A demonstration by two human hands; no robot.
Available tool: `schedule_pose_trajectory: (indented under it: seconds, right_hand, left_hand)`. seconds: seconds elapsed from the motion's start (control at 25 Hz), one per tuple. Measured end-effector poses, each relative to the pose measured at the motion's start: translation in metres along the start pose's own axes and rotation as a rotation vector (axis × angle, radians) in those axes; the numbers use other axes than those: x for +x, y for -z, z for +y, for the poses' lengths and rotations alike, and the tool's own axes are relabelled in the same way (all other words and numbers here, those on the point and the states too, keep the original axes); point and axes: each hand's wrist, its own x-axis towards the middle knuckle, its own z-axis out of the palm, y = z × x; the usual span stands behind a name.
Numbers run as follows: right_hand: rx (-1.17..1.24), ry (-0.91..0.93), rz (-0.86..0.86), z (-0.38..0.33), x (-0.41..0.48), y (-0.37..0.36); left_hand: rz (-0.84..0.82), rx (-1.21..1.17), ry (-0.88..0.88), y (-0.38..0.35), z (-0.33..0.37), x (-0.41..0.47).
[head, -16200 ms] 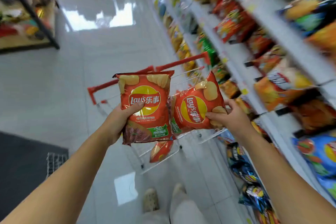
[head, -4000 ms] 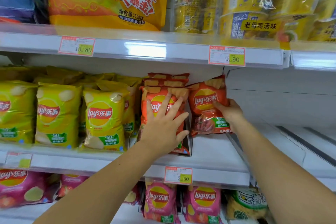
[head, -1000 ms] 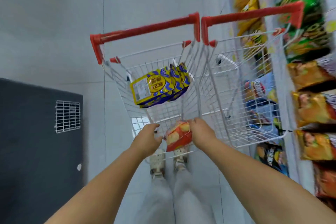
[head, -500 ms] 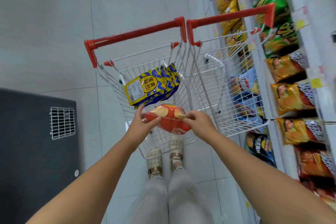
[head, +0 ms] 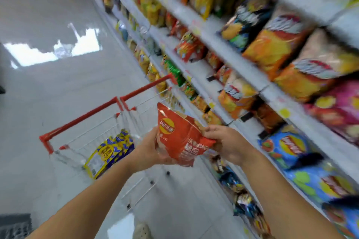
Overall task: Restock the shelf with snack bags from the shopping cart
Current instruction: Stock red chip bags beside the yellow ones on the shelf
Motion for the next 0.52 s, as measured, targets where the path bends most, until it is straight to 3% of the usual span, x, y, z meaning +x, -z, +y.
schedule_pose_trajectory:
  seconds: [0.24,0.4,0.52]
  right_hand:
    - [0.304,0.244,0.219,-0.032,-0.182,0.116]
    - [0.456,0.446,0.375,-0.017,-0.286,0.191]
    - [0.407,0.425,0.391,0.001,-0.342,0.226]
  left_hand:
    - [-0.258,-0.052,-0.166,-0.140,0.143,0.006]
    - [-0.255,-0.201,-0.248,-0.266,0.199,-0.014]
    - [-0.273,-0.426,-0.191,-0.354,0.219,-0.022]
